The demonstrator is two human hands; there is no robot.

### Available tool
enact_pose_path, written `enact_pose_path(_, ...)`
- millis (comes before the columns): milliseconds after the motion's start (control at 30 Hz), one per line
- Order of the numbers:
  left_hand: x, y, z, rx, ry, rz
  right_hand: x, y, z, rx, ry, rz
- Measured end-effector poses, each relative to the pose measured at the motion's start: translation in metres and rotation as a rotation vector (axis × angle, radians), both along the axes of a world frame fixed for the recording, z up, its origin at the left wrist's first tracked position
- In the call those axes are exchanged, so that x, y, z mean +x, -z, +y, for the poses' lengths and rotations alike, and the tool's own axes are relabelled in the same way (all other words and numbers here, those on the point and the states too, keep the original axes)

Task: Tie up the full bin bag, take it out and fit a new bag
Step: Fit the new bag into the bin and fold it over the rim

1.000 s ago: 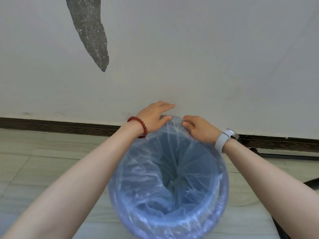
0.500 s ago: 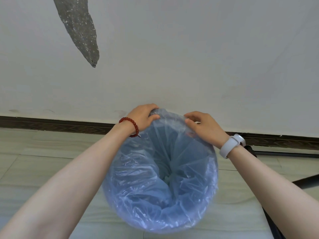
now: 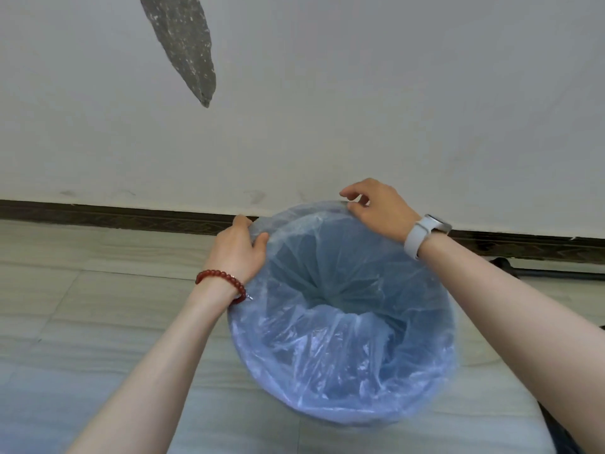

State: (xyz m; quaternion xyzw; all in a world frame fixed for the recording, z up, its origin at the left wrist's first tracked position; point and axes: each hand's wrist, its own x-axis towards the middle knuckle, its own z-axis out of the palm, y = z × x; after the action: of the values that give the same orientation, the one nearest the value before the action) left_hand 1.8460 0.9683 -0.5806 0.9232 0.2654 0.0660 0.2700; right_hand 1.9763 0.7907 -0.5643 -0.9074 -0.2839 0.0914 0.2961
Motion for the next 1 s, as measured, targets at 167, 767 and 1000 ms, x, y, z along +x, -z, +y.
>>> enact_pose_path(167, -0.022, 0.002, 0.009, -0.044, -0.009, 0.02, -0.007, 0.01, 0.0, -0.175, -0.068, -0.065)
enact_pose_path(767, 0.059, -0.017, -0.027, 0.073, 0.503, 0.07, -0.011, -0.004, -0.027, -0.191, 0.03, -0.057)
enact_pose_path(1000, 0.061, -0.005, -0.029, 0.114, 0.496, 0.011, -0.011, 0.006, -0.034, -0.248, 0.018, -0.048)
